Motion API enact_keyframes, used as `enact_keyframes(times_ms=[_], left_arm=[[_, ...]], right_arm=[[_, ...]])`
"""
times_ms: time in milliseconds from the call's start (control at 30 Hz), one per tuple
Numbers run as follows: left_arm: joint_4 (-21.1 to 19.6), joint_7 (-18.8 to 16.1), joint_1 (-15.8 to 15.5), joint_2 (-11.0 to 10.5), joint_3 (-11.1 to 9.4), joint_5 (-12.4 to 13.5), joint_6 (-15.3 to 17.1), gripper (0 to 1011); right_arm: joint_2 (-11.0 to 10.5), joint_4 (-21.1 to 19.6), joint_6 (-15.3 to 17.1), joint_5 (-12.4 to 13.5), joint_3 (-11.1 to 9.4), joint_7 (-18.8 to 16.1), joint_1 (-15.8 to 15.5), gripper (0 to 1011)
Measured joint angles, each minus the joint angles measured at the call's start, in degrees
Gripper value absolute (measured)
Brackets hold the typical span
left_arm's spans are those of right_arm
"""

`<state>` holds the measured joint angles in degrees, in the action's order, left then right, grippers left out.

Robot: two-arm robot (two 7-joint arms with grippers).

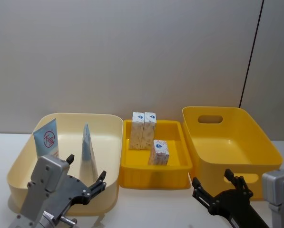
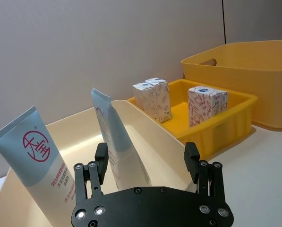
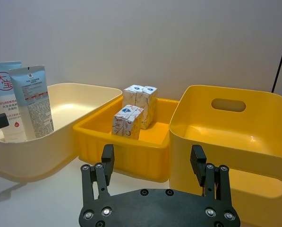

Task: Bimanual collaborative sorting of washing and personal care products

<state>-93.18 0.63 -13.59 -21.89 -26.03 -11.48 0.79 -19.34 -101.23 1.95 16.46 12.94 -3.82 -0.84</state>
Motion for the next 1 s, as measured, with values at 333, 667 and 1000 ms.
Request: enact_keyframes(times_ms=[333,667,1000], left_arm=[[0.0,0.0,0.0,0.0,0.0,0.0,0.0,1000],[0.0,0.0,0.0,0.0,0.0,0.0,0.0,1000],[0.0,0.0,0.0,0.0,0.0,0.0,0.0,1000]], right_arm=[[0.0,0.0,0.0,0.0,0.0,0.0,0.0,1001],[1.3,3.1,-1.9,-0.5,1.2,-1.6,2.7,1001],[4.8,6.0,1.7,0.9,1.8,-1.5,6.7,1001]])
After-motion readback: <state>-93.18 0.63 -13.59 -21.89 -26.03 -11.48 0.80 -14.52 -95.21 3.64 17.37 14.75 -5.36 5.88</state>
